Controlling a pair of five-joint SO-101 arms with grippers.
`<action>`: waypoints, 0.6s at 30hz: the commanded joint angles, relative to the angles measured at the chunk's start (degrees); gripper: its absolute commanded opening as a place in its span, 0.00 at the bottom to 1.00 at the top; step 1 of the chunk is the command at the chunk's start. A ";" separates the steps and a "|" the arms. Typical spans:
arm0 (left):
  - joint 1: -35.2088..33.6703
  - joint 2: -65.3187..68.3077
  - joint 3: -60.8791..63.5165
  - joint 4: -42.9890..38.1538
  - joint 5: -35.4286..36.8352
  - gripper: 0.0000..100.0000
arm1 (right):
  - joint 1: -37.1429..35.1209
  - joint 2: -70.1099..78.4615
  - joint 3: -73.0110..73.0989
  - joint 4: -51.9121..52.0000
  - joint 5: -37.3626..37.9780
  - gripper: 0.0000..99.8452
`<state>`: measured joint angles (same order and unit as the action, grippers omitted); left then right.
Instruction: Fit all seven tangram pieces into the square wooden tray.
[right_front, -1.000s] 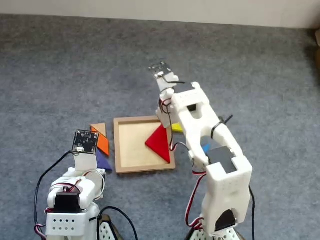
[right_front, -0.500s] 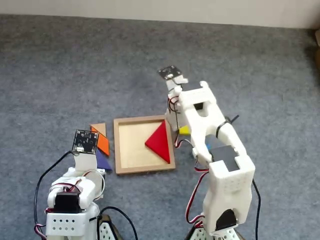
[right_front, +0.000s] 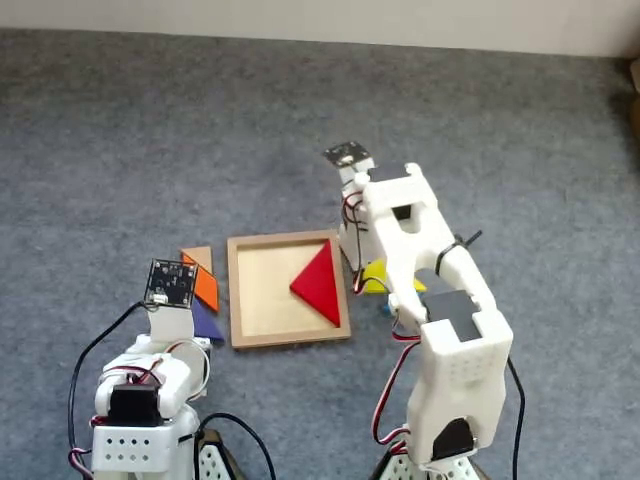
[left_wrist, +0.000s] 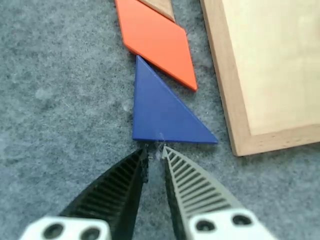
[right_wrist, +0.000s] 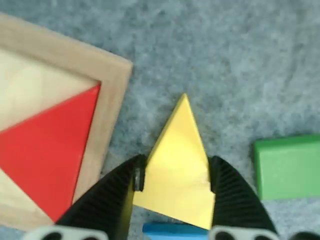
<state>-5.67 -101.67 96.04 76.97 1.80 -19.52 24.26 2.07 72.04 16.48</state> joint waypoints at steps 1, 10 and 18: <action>0.04 -2.68 1.19 0.18 0.26 0.07 | 0.22 -0.13 -0.84 1.36 0.53 0.10; 0.04 -2.68 1.19 0.18 0.26 0.07 | 0.48 -8.92 -0.22 5.14 0.18 0.12; 0.04 -2.68 1.19 0.18 0.26 0.07 | 0.13 -26.33 18.51 -2.51 0.53 0.23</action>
<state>-5.67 -101.67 96.04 76.97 1.80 -19.87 5.54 16.57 71.60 16.48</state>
